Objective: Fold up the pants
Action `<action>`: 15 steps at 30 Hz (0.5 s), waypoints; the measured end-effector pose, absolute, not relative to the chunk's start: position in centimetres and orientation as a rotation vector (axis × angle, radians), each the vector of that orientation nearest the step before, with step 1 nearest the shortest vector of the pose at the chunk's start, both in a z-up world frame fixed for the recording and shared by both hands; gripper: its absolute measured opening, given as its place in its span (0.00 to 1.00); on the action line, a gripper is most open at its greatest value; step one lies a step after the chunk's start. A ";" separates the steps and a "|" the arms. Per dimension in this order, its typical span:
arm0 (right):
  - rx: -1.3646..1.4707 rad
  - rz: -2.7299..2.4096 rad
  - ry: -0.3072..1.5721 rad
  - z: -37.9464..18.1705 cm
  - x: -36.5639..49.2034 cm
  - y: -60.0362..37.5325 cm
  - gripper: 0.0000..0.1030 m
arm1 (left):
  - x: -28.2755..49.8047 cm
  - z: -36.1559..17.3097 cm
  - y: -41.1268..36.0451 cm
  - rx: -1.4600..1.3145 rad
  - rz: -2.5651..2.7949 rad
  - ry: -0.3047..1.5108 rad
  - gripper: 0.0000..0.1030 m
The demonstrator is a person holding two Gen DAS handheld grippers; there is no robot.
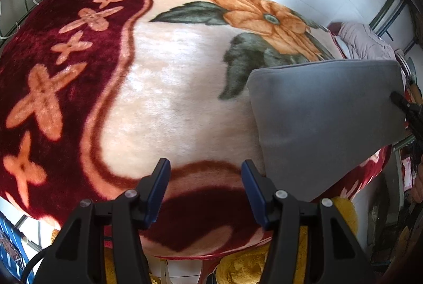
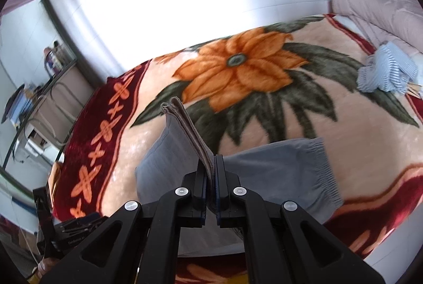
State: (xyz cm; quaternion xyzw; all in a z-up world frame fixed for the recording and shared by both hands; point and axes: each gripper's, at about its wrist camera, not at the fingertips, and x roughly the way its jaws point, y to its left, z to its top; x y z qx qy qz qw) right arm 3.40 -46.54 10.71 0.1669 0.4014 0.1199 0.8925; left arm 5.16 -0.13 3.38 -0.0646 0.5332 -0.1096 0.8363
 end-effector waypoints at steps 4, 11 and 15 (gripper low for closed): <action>0.391 0.194 0.829 10.8 3.4 -49.1 0.06 | 5.6 3.3 -1.4 -0.117 -0.252 1.135 0.57; 0.476 0.066 0.896 7.3 4.2 -53.8 0.06 | 6.3 2.6 -3.9 -0.068 -0.290 1.150 0.57; 0.483 0.012 0.968 3.7 5.4 -55.2 0.06 | 6.8 2.3 -5.7 -0.032 -0.312 1.154 0.57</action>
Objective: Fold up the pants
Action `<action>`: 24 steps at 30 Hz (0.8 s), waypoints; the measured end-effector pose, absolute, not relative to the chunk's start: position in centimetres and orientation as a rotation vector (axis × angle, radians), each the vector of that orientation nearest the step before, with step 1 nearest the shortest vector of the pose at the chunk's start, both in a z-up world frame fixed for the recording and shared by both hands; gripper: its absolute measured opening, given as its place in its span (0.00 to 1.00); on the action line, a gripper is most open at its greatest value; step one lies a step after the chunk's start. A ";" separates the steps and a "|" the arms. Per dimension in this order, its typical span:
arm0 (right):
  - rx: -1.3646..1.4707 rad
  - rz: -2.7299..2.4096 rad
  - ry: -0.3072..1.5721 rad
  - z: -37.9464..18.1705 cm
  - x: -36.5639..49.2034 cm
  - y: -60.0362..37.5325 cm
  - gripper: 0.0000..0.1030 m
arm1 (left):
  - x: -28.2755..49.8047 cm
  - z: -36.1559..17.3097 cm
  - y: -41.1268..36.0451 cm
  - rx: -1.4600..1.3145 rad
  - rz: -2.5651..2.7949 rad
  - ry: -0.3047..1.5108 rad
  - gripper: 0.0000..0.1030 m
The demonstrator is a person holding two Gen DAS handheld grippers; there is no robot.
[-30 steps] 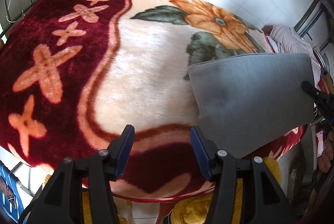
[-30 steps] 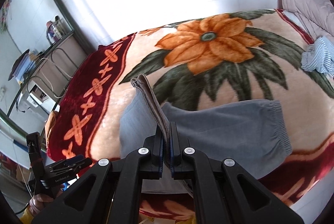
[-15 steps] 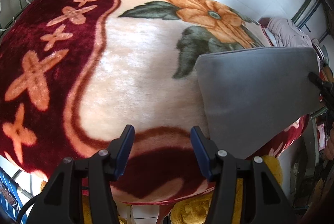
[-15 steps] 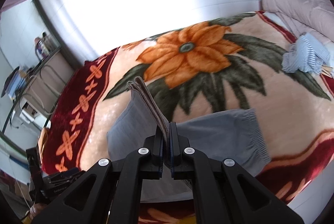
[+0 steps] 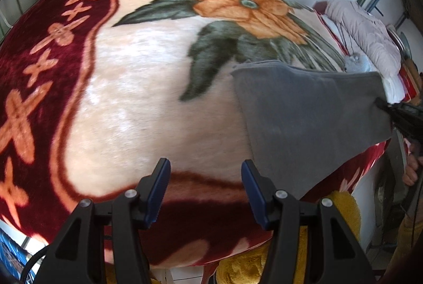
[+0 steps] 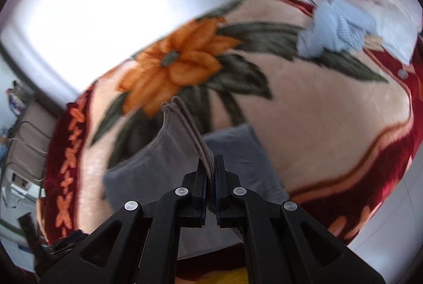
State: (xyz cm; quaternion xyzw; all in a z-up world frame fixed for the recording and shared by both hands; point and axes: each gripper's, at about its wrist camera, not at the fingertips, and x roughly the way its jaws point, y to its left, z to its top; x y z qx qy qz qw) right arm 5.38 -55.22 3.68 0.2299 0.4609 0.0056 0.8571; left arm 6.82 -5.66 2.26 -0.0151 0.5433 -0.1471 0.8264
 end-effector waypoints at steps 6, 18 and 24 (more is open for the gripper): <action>0.510 -0.033 1.055 -1.9 7.6 -56.8 0.06 | 7.6 1.4 -8.0 0.005 -0.340 1.168 0.57; 0.367 -0.059 1.087 -2.7 8.7 -56.1 0.09 | 9.8 1.4 -13.3 0.032 -0.439 1.122 0.57; 0.267 -0.046 0.990 1.1 7.6 -55.3 0.16 | 11.0 1.5 -15.2 0.030 -0.500 1.079 0.37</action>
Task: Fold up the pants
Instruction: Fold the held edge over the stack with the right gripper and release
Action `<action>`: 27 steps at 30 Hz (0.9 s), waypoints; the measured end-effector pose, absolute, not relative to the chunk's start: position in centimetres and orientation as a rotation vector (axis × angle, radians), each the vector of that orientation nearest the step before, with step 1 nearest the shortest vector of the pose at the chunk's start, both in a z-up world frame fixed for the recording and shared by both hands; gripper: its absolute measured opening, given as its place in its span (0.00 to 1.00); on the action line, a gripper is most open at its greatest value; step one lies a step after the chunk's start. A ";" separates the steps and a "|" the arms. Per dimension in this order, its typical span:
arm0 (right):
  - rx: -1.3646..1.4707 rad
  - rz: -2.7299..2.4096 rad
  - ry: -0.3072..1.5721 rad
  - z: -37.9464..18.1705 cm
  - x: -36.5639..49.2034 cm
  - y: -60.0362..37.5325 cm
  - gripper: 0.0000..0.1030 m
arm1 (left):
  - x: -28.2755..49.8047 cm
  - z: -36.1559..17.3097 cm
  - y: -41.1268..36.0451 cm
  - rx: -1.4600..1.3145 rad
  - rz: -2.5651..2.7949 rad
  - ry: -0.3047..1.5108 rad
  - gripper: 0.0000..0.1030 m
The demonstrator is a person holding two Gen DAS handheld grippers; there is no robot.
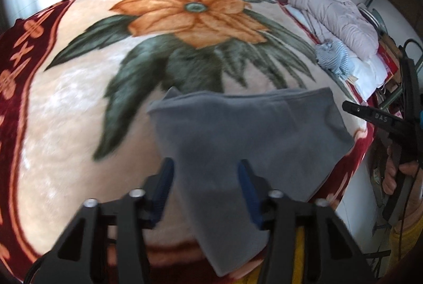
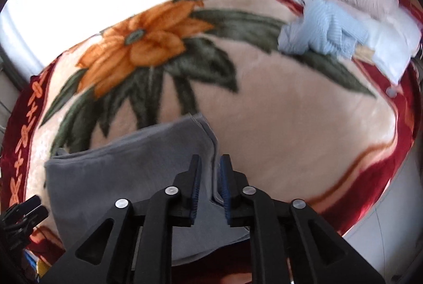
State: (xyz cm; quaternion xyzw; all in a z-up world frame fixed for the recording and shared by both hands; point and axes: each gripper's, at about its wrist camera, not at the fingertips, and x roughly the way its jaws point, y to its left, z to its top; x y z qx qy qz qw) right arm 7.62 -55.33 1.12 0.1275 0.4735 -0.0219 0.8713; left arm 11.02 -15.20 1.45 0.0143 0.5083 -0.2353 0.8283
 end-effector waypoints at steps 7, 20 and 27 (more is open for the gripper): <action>0.314 0.043 1.077 -2.5 11.6 -53.7 0.16 | 15.0 -0.5 -16.2 0.017 -0.478 1.075 0.23; 0.355 0.054 1.079 -5.1 14.0 -54.5 0.16 | 18.3 -3.5 -16.7 0.083 -0.407 1.104 0.19; 0.329 -0.005 1.059 -2.1 10.9 -54.9 0.16 | 15.2 -0.1 -15.2 0.004 -0.464 1.109 0.30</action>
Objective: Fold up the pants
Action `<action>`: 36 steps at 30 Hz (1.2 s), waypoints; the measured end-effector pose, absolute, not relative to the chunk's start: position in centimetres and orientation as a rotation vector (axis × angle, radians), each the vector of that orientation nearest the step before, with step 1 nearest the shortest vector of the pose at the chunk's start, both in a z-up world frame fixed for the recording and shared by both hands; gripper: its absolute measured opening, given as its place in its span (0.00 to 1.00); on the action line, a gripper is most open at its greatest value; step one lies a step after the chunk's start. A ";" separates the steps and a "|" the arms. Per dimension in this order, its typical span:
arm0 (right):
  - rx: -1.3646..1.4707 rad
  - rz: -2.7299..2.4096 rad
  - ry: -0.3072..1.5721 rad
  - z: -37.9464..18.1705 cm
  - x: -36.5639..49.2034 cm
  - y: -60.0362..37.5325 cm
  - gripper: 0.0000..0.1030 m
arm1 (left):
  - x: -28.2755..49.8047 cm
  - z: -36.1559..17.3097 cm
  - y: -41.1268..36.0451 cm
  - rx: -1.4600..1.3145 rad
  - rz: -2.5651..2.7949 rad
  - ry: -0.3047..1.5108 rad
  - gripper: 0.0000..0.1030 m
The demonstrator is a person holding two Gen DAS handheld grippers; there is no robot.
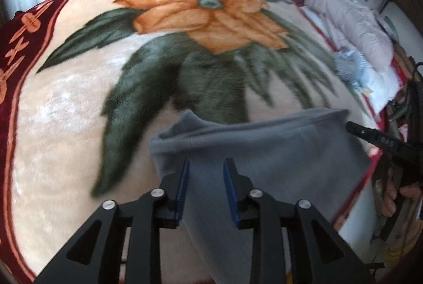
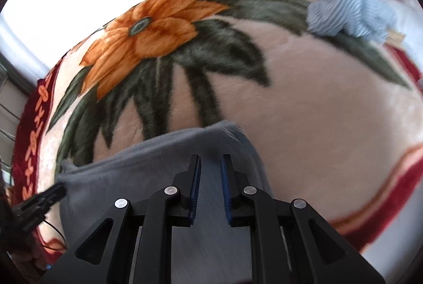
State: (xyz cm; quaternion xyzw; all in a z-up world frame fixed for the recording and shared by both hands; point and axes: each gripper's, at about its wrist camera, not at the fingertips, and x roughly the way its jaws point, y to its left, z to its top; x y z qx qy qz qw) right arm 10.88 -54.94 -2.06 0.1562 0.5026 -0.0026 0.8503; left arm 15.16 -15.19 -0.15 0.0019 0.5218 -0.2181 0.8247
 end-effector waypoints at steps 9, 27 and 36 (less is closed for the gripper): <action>0.340 -0.008 1.105 -3.0 4.9 -55.9 0.16 | 9.3 -0.1 -16.1 0.021 -0.536 1.133 0.42; 0.369 -0.033 1.145 -7.0 3.1 -56.0 0.16 | 7.9 -3.6 -14.7 -0.101 -0.496 1.215 0.53; 0.358 -0.052 1.129 -4.5 1.5 -54.3 0.31 | 7.3 -2.5 -14.5 -0.083 -0.470 1.246 0.66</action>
